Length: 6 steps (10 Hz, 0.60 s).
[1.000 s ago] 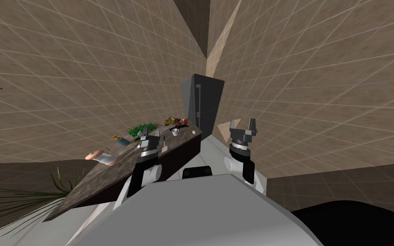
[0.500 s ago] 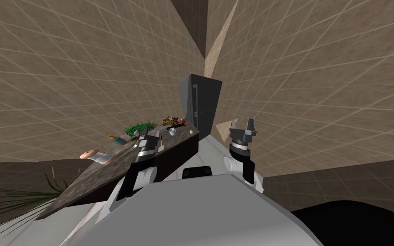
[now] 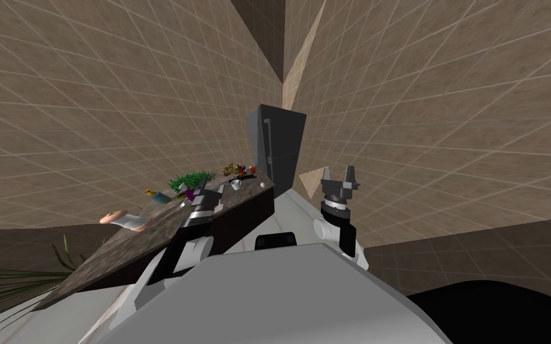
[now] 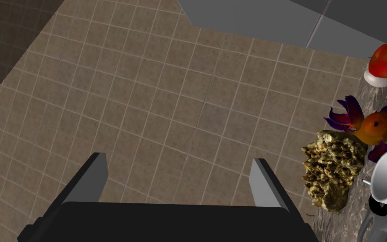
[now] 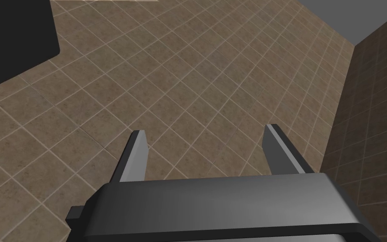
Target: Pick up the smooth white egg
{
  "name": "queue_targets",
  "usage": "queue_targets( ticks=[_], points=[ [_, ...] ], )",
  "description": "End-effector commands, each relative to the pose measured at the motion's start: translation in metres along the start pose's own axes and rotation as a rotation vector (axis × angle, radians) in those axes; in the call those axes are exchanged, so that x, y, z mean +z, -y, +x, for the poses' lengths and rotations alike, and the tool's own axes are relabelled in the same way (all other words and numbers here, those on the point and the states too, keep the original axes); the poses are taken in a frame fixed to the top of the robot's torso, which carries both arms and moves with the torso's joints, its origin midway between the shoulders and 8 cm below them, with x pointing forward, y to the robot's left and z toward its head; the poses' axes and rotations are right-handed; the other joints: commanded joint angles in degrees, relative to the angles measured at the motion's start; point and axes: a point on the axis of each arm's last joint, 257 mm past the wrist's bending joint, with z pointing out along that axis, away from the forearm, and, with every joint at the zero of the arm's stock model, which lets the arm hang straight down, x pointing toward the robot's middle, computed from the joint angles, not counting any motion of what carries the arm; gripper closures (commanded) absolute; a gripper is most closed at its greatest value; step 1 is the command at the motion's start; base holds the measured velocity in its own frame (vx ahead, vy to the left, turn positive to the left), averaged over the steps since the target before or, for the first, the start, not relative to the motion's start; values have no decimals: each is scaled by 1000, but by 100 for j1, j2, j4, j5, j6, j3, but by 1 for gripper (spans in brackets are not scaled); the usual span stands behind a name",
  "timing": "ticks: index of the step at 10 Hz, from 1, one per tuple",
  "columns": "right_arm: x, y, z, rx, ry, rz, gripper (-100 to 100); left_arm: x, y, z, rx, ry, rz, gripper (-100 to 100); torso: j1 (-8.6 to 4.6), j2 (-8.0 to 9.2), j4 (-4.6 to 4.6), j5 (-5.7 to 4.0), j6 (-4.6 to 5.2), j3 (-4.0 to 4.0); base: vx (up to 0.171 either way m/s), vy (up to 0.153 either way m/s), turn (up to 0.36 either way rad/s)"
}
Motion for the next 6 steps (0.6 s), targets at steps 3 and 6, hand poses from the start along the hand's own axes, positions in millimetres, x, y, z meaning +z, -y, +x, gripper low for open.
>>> queue_targets(
  ticks=[3,6],
  points=[
    [0,0,0,0,0,0,0,-4,-15,-7,-78,5,-93,-100,6,-1,-1,1,0,-1,14,-115,-11],
    [0,0,0,0,0,0,0,-6,-24,-11,-136,17,-140,-100,3,-8,-2,0,0,-5,31,-98,-4]
  ],
)
